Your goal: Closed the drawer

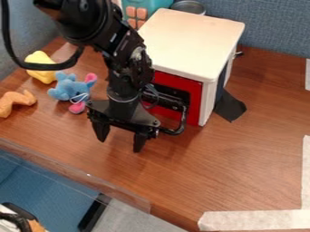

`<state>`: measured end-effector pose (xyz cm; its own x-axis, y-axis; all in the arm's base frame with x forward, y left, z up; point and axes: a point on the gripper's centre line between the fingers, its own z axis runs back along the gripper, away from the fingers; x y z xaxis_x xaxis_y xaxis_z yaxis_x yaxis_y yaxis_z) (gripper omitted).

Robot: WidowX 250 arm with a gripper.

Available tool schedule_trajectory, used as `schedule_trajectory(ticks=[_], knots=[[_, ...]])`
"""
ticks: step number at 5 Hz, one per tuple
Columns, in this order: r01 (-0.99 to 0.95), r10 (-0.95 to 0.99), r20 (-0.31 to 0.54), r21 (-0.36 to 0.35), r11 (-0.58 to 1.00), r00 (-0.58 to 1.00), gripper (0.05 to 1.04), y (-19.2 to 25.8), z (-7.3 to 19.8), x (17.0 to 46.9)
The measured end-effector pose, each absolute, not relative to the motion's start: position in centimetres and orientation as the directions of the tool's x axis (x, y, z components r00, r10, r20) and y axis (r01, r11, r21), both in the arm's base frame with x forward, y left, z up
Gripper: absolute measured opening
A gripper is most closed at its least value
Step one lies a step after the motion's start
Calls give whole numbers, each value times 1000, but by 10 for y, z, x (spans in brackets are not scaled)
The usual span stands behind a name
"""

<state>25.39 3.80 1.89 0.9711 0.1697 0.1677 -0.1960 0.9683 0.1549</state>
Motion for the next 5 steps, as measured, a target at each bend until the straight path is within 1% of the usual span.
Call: schedule_trajectory(ticks=[1, 2, 3, 4, 5], knots=[[-208, 180, 184, 146, 967, 966, 999, 37, 24, 252], [-212, 183, 214, 122, 970, 960, 999, 37, 42, 238], [-197, 174, 234, 78, 977, 956, 999, 38, 62, 222], [-156, 147, 238, 23, 987, 960, 999, 33, 76, 209], [-127, 125, 239, -8, 992, 963, 999, 24, 87, 197]])
